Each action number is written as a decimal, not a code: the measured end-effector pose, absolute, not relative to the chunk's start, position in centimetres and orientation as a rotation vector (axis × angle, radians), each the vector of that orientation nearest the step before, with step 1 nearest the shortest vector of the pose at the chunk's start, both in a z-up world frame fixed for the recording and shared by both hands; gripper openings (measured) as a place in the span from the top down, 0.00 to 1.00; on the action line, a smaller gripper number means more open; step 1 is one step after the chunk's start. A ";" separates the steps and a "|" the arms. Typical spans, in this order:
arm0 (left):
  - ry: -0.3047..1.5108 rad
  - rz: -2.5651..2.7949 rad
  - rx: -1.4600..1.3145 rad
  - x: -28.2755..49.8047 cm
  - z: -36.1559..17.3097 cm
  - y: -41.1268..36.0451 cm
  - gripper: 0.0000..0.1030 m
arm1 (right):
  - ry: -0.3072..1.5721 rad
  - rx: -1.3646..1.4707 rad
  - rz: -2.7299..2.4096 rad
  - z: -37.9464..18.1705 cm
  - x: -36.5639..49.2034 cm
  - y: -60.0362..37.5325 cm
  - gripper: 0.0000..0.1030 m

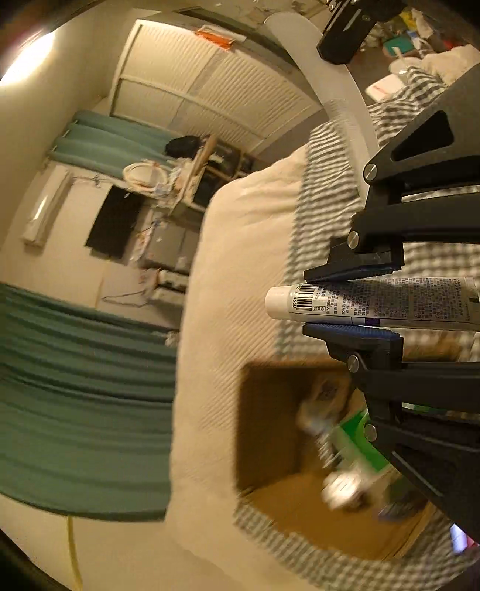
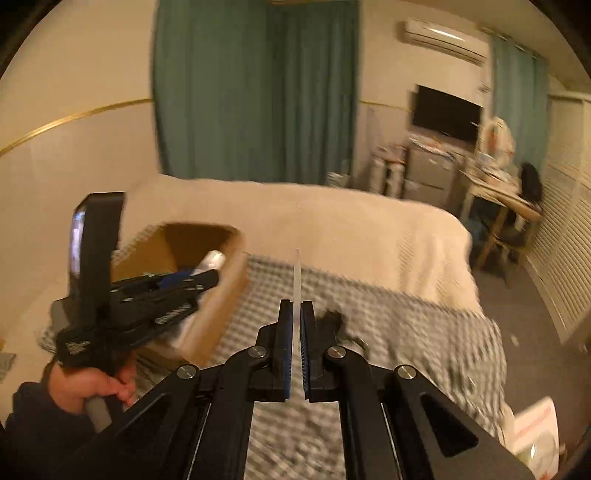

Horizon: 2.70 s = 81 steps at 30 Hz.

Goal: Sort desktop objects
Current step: 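Carry the white tube and clear comb into the cardboard box, open both grippers, then grasp the black round object with the left gripper while the right grasps the bead bracelet, then carry the black object and bead bracelet into the cardboard box, open both grippers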

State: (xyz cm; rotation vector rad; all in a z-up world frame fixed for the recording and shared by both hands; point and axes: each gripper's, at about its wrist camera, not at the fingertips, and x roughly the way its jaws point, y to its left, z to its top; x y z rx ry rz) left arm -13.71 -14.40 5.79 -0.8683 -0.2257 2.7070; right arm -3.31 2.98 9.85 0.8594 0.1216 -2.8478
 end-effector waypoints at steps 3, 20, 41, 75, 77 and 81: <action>-0.236 2.775 -0.849 -15.8 7.3 -18.8 0.79 | 0.158 0.795 -2.793 11.5 -5.3 -0.8 0.97; -0.044 2.932 -1.028 -21.0 1.6 -26.2 0.03 | -0.110 0.911 -2.713 7.5 -20.2 -8.4 0.37; -0.177 2.568 -1.252 -21.1 -9.0 -0.2 0.00 | -0.243 1.145 -3.015 -2.7 -11.9 17.5 0.44; -0.071 2.623 -1.009 -15.0 1.8 -8.3 0.56 | 0.227 1.113 -2.957 0.5 -5.7 11.1 0.89; -0.062 2.683 -0.950 -14.4 5.4 -11.8 0.56 | 0.233 1.037 -2.955 3.7 -5.0 9.0 0.89; -0.031 2.794 -0.916 -14.6 9.6 -18.1 0.56 | 0.193 0.896 -2.893 10.0 -4.9 2.9 0.89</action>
